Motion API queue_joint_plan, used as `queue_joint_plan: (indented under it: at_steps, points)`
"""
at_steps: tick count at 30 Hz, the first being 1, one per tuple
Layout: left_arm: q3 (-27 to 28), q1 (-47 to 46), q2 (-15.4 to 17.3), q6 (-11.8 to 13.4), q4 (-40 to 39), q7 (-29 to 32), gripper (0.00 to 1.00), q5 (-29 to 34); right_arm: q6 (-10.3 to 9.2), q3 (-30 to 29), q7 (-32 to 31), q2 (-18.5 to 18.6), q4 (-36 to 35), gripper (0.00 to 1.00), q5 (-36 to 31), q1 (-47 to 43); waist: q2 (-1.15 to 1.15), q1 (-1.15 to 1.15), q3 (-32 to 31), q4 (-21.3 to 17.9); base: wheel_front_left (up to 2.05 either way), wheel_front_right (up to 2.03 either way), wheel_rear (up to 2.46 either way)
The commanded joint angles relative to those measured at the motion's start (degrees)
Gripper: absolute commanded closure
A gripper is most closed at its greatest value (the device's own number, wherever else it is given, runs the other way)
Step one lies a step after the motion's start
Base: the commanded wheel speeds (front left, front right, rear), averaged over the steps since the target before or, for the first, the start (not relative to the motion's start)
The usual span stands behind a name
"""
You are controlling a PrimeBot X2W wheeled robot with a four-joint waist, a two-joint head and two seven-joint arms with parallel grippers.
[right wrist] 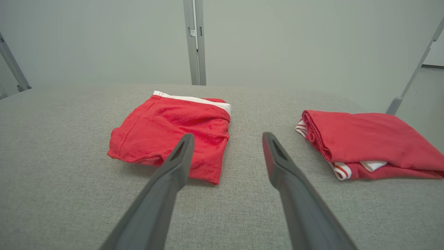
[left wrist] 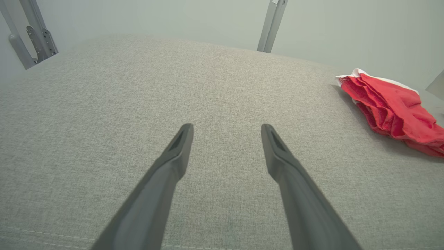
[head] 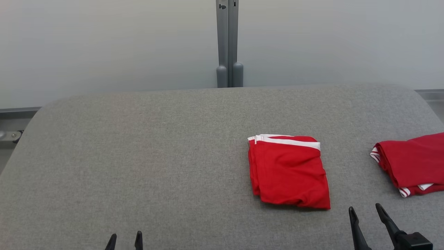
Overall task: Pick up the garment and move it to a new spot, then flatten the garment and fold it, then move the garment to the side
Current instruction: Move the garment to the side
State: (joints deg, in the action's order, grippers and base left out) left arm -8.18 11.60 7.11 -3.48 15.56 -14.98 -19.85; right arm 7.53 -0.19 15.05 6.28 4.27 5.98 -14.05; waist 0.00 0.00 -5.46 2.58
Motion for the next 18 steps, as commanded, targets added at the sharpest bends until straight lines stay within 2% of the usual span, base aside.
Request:
queue_joint_plan:
  at_steps: [1, 11, 16, 18]
  points:
    - [0.84, 0.74, -0.57, -0.78, 0.37, -0.25, 0.00, 1.08, -0.10, -0.18, 0.13, -0.16, -0.38, 0.00, -0.69, -1.03, 0.00, 0.00, -0.26, 0.15, 0.00, 0.00, 0.00]
    - [3.62, 1.14, -2.78, -3.10, 0.89, -0.25, 0.00, 4.26, -0.10, -1.97, 0.14, 0.20, 0.55, 0.00, -1.05, 0.33, 0.00, 0.00, -0.76, 0.90, 0.00, 0.00, 0.00]
    - [4.12, 0.64, -3.49, -3.59, 0.42, -0.25, 0.00, 4.80, -0.10, -2.48, 0.14, 0.29, 1.80, 0.00, 2.95, 3.91, 0.00, 0.00, -0.06, 1.11, 0.00, 0.00, 0.00]
    - [4.08, 0.46, -3.65, -3.64, 0.20, -0.25, 0.00, 4.71, -0.10, -1.25, 0.13, 1.29, 5.60, 0.00, 5.37, 6.24, 0.00, 0.00, 0.68, 0.96, 0.00, 0.00, 0.00]
